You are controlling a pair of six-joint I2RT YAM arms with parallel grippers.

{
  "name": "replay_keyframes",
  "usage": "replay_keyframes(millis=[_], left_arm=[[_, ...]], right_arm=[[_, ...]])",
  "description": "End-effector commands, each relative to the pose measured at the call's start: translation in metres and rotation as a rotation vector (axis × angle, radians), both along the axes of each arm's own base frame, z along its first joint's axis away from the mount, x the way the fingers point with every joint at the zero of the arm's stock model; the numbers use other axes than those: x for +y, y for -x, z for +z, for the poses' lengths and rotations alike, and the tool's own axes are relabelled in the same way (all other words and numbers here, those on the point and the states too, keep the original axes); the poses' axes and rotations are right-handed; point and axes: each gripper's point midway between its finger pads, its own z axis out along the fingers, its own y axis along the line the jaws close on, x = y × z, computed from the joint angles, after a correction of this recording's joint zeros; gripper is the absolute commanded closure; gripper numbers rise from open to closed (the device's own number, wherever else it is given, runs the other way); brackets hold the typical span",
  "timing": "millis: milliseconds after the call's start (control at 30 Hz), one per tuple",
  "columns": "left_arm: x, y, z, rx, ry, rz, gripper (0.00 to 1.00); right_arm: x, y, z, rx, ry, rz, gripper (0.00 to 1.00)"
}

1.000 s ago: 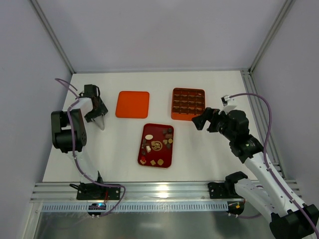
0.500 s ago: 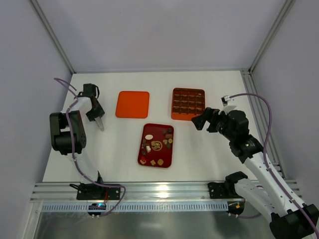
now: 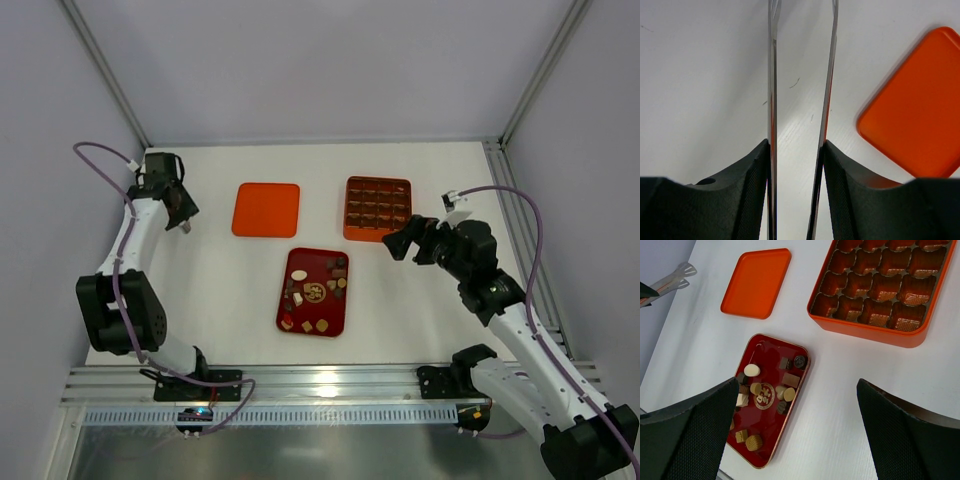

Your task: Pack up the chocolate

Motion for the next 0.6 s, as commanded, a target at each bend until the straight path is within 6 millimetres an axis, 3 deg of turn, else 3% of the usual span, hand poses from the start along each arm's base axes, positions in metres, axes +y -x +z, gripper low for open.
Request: replay_keyframes(millis=[0, 267, 567], left_arm=[[-0.002, 0.015, 0.025, -0.031, -0.018, -0.012, 0.54], [-0.026, 0.038, 0.053, -0.083, 0.011, -0.083, 0.54], [-0.086, 0.088, 0.084, -0.113, -0.005, -0.288, 0.54]], right_arm=[[0.003, -0.005, 0.008, -0.035, -0.020, 0.005, 0.00], [0.004, -0.007, 0.006, -0.031, -0.021, 0.008, 0.00], [0.004, -0.007, 0.005, -0.023, -0.016, 0.007, 0.00]])
